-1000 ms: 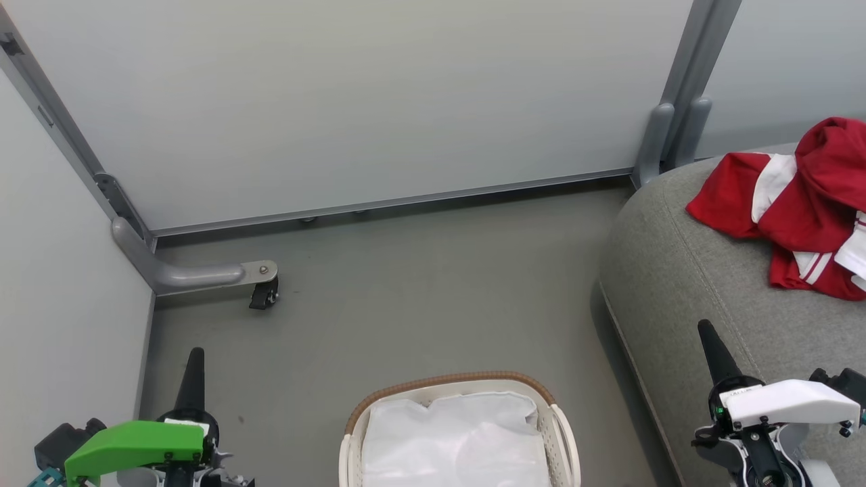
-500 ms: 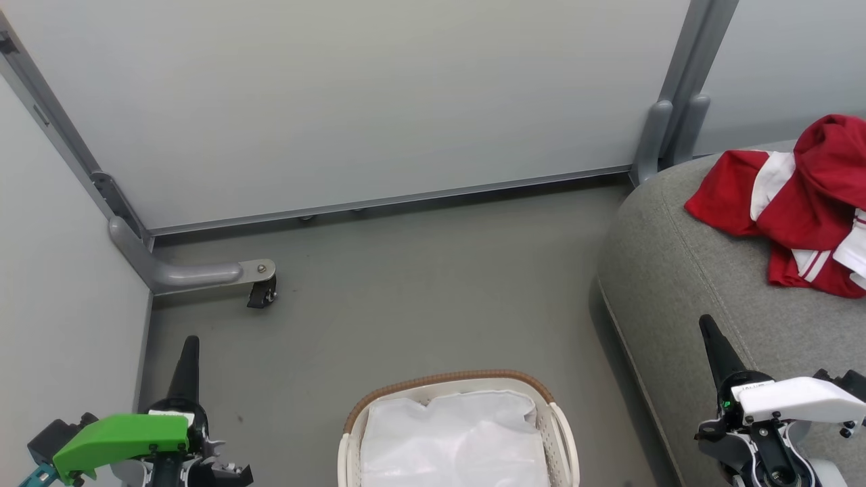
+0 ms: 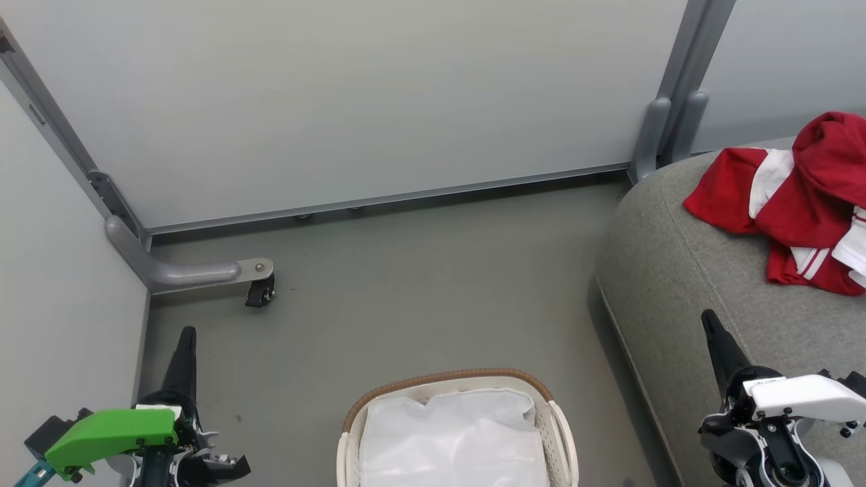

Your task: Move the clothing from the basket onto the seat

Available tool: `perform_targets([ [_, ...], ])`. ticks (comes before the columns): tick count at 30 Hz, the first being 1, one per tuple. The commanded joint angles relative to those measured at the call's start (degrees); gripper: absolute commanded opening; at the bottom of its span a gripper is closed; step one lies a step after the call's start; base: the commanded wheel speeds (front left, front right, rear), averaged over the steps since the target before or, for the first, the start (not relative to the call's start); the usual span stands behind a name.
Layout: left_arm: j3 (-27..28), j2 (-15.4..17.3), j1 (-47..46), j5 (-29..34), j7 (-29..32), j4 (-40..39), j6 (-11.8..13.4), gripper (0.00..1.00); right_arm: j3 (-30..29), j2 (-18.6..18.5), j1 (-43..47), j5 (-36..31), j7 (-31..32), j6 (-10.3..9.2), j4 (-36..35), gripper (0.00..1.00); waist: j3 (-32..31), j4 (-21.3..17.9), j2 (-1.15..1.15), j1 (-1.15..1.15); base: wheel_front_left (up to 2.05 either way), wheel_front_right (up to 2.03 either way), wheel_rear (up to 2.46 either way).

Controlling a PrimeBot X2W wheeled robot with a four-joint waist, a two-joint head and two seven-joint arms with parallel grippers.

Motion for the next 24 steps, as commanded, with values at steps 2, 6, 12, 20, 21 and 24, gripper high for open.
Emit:
perform_targets([
  [2, 0.5, 0.3, -1.5, -1.5, 0.5, -0.5, -0.3, 0.00, -0.3, -0.4, -0.9, 1.6, 0.5, -0.03, -0.4, 0.00, 0.0, 0.0, 0.00, 0.00, 0.00, 0.00, 0.00],
  [6, 0.7, 0.3, -1.5, -2.9, 0.9, -0.5, -0.5, 0.00, -0.4, -0.4, -0.9, 3.2, 0.9, -0.03, -0.6, 0.00, 0.1, -0.1, 0.00, 0.00, 0.00, 0.00, 0.00],
  [12, 1.0, 0.3, -1.9, -5.0, 1.4, -0.6, -0.7, 0.00, -0.6, -0.4, -0.9, 5.4, 1.6, -0.04, -0.7, 0.00, 0.2, -0.2, 0.00, 0.00, 0.00, 0.00, 0.00],
  [20, 1.0, 0.3, -1.8, -5.2, 1.6, -0.6, -0.6, 0.00, -0.6, -0.4, -0.9, 5.8, 1.6, -0.04, -0.8, 0.00, 0.2, -0.2, 0.00, 0.00, 0.00, 0.00, 0.00],
  [21, 1.0, 0.3, -1.8, -5.2, 1.6, -0.6, -0.6, 0.00, -0.6, -0.4, -0.9, 5.8, 1.6, -0.04, -0.8, 0.00, 0.2, -0.2, 0.00, 0.00, 0.00, 0.00, 0.00],
  [24, 1.0, 0.3, -1.8, -5.2, 1.6, -0.6, -0.6, 0.00, -0.6, -0.4, -0.9, 5.8, 1.6, -0.04, -0.8, 0.00, 0.2, -0.2, 0.00, 0.00, 0.00, 0.00, 0.00],
])
